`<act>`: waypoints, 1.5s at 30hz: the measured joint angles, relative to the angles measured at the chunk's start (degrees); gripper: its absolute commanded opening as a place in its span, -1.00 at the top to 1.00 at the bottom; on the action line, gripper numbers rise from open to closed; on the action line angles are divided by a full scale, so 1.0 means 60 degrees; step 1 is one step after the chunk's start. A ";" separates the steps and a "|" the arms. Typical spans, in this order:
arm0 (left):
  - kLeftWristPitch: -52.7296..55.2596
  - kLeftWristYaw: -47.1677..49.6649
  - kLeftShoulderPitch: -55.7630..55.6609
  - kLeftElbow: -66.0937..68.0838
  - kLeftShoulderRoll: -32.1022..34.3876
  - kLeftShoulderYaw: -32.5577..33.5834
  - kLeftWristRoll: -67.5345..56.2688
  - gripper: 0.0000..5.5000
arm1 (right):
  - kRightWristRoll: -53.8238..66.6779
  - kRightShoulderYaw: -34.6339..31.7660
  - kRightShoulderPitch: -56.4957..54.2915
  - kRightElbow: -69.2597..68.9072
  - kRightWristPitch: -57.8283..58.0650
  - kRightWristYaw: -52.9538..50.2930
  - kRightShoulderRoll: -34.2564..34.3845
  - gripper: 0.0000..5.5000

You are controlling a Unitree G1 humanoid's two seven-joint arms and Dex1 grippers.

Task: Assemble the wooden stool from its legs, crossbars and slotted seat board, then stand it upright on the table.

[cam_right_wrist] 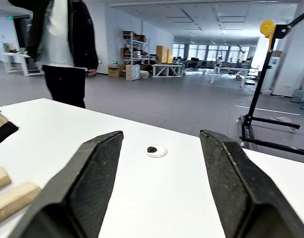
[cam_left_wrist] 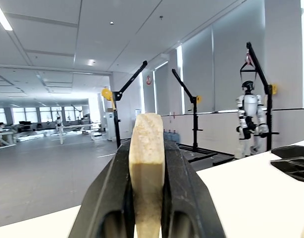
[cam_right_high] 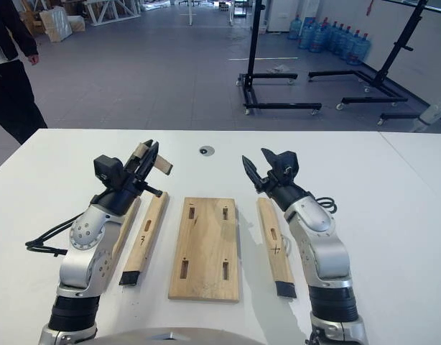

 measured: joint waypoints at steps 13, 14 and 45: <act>0.4070 0.0501 0.1909 -0.1718 0.1458 0.2462 -0.2012 0.86 | -0.0746 -0.0199 0.1153 -0.0056 -0.0264 -0.0683 0.0076 -0.03; 0.4221 0.0628 0.2075 -0.1729 0.1456 0.2500 -0.2006 0.86 | -0.0744 -0.0187 0.1178 -0.0058 -0.0267 -0.0708 0.0138 -0.03; 0.4469 0.1074 0.3523 -0.2671 0.1382 0.2385 -0.1587 0.86 | -0.1300 0.0105 0.1390 -0.0256 -0.0608 -0.1108 0.0489 -0.03</act>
